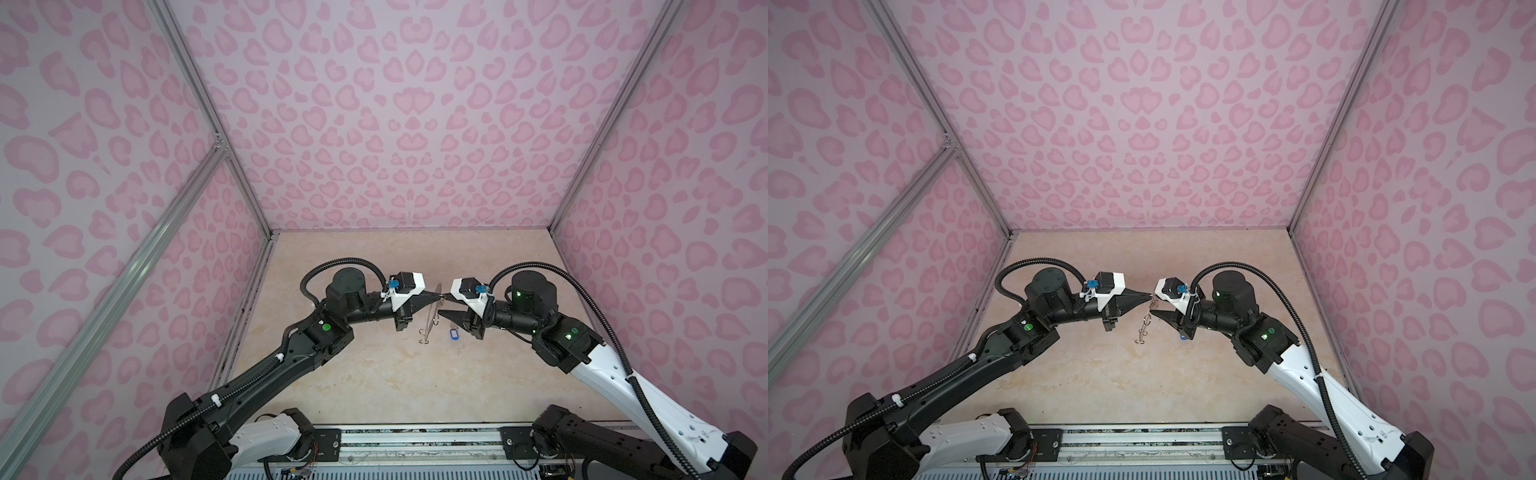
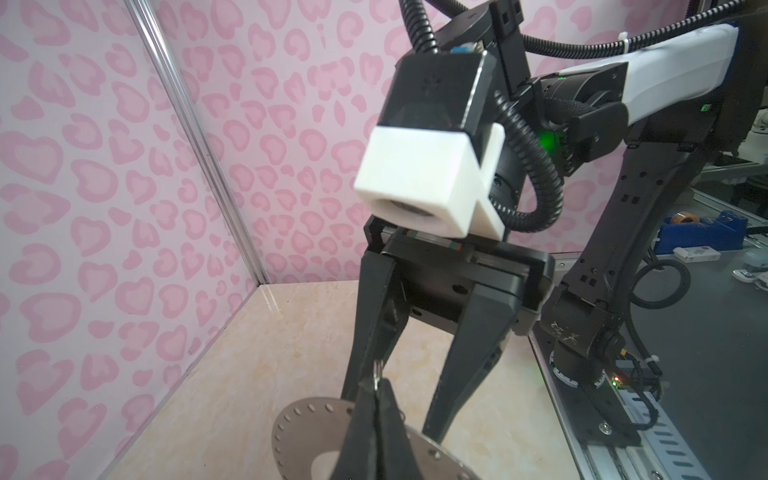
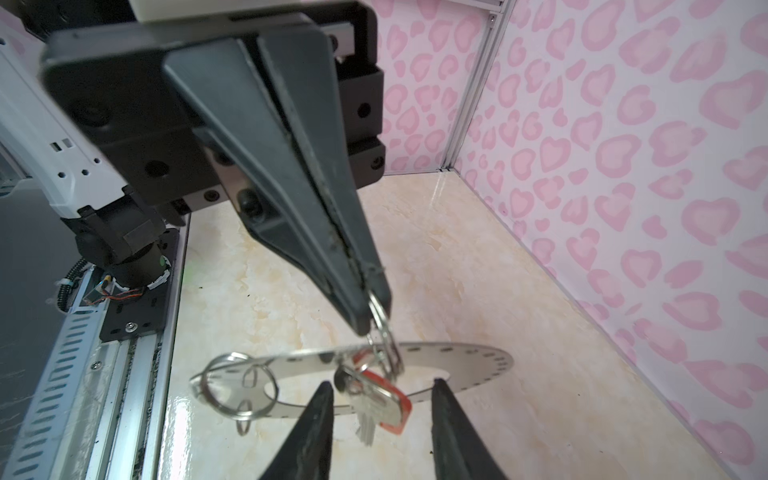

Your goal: Put the keys on the keyring

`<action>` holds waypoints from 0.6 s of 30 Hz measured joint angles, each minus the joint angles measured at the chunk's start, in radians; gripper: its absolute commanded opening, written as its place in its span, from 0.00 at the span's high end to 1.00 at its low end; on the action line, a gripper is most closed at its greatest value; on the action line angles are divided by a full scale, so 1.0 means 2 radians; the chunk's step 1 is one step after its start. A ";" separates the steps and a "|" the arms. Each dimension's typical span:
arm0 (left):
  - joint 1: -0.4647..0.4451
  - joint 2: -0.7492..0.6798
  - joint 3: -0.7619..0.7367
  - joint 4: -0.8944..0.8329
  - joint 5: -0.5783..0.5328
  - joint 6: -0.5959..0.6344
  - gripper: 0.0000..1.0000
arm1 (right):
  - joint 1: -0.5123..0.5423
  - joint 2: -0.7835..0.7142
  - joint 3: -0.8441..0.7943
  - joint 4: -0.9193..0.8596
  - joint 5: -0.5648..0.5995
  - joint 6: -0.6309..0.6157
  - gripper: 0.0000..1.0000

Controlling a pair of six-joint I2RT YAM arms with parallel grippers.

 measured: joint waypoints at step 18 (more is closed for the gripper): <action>0.000 -0.010 0.000 -0.002 -0.008 0.008 0.97 | -0.010 -0.010 -0.006 0.008 -0.026 0.010 1.00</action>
